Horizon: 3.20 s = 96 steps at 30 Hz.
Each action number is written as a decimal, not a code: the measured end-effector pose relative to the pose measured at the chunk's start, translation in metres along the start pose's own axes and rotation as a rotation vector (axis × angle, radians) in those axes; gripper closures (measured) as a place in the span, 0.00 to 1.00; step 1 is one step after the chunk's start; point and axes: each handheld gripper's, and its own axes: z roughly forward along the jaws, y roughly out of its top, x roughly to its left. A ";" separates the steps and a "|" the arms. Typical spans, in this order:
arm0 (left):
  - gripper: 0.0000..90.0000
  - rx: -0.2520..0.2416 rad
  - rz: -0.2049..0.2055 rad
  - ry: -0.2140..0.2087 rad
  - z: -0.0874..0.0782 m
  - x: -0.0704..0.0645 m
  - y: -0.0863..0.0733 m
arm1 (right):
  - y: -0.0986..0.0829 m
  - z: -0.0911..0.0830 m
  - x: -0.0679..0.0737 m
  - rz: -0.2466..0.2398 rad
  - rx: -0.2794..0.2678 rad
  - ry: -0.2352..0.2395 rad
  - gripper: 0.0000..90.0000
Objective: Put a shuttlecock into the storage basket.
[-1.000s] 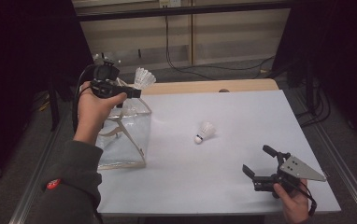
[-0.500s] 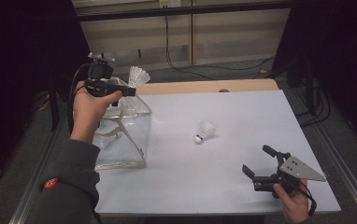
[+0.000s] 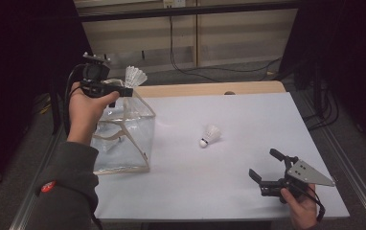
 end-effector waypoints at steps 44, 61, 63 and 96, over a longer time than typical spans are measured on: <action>0.73 -0.003 -0.064 0.075 -0.004 0.027 -0.008 | 0.000 0.000 0.000 0.002 0.001 0.003 0.00; 0.73 -0.003 -0.074 0.095 -0.004 0.031 -0.008 | 0.000 0.000 0.000 -0.001 -0.002 0.005 0.00; 0.73 -0.008 -0.081 0.099 -0.004 0.032 -0.008 | 0.000 0.000 0.000 0.001 -0.001 0.004 0.00; 0.73 0.002 -0.130 0.180 0.004 0.049 -0.017 | 0.000 0.000 0.000 0.001 -0.002 0.004 0.00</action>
